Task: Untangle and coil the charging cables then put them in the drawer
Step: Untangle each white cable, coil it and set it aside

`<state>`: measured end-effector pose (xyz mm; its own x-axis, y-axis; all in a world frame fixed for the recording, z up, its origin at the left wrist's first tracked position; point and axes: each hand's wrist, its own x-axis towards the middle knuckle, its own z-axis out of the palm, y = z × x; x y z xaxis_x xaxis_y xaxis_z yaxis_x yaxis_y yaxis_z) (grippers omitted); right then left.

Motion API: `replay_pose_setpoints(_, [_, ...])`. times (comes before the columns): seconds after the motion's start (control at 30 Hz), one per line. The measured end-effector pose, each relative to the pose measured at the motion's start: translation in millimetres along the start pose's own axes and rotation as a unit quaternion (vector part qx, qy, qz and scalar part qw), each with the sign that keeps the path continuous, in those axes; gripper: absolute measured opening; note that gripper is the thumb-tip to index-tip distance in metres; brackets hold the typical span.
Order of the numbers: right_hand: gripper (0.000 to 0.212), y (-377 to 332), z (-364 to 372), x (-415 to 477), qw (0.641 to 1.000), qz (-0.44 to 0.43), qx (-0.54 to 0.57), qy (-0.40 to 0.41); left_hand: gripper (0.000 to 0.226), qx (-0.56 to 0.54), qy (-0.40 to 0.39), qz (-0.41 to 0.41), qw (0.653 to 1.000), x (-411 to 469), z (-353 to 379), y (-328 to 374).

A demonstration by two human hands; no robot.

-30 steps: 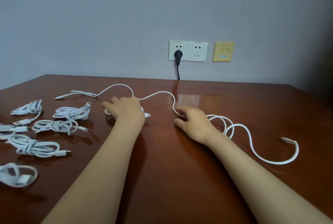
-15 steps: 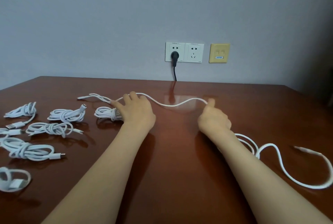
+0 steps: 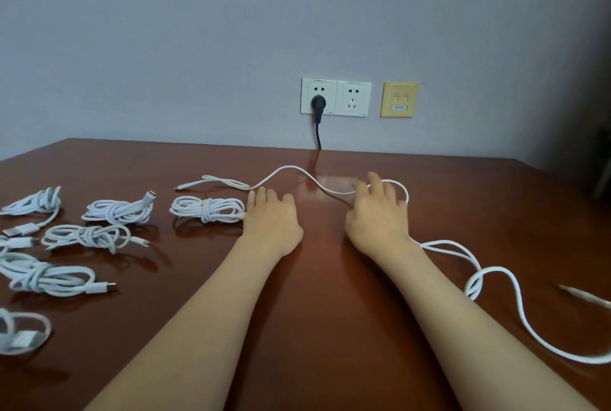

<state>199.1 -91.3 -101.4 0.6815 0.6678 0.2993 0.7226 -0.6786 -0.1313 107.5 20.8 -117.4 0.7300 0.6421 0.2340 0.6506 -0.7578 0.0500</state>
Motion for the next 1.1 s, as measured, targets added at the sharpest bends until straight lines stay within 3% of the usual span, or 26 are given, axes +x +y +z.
replay_pose_setpoints(0.17, [0.047, -2.5, 11.7, -0.7, 0.990, -0.075, 0.045, -0.107, 0.053, 0.022, 0.013, -0.070, 0.997, 3.5, -0.5, 0.6])
replay_pose_setpoints(0.3, [0.044, -1.5, 13.4, 0.0, 0.991, -0.070, 0.054, -0.102, 0.061, 0.077, -0.037, -0.124, 0.989, 21.3, -6.7, -5.4])
replay_pose_setpoints(0.4, [0.042, 1.3, 14.7, 1.1, 0.991, -0.071, 0.060, -0.095, 0.053, 0.070, -0.081, -0.142, 0.984, 35.9, -10.5, -9.7])
replay_pose_setpoints(0.53, [0.042, 1.9, 16.8, 2.0, 0.992, -0.069, 0.060, -0.087, 0.037, 0.045, -0.038, -0.067, 0.996, 43.9, -14.2, -10.6])
replay_pose_setpoints(0.63, [0.051, 1.6, 17.0, 1.5, 0.992, -0.062, 0.084, -0.068, 0.026, -0.076, 0.009, 0.019, 0.997, 40.4, -15.4, -0.5])
replay_pose_setpoints(0.7, [0.061, 1.4, 16.3, 1.1, 0.990, -0.053, 0.127, -0.024, 0.024, -0.188, 0.043, 0.059, 0.979, 36.4, -18.3, 12.0])
replay_pose_setpoints(0.83, [0.071, 4.1, 14.9, 5.6, 0.966, -0.082, 0.212, 0.124, 0.020, -0.399, 0.045, 0.141, 0.905, 34.4, -25.0, 37.7])
replay_pose_setpoints(0.93, [0.068, 6.0, 13.5, 5.9, 0.937, -0.058, 0.330, 0.101, 0.022, -0.529, 0.037, 0.105, 0.841, 24.1, -33.7, 51.9])
replay_pose_setpoints(0.97, [0.057, 5.6, 12.4, 5.6, 0.922, -0.043, 0.377, 0.074, 0.024, -0.601, 0.037, 0.068, 0.796, 19.6, -35.9, 53.2])
replay_pose_setpoints(1.0, [0.041, 4.2, 11.7, 4.4, 0.905, -0.039, 0.421, 0.048, 0.024, -0.685, 0.032, 0.026, 0.728, 15.1, -37.4, 52.2])
replay_pose_setpoints(1.07, [0.011, 1.9, 13.1, 3.5, 0.886, -0.045, 0.462, 0.010, 0.020, -0.832, 0.008, -0.035, 0.553, 7.2, -39.4, 46.3])
replay_pose_setpoints(1.1, [0.016, 1.1, 14.1, 3.5, 0.890, -0.052, 0.453, 0.004, 0.019, -0.871, -0.003, -0.050, 0.489, 4.1, -38.1, 42.4])
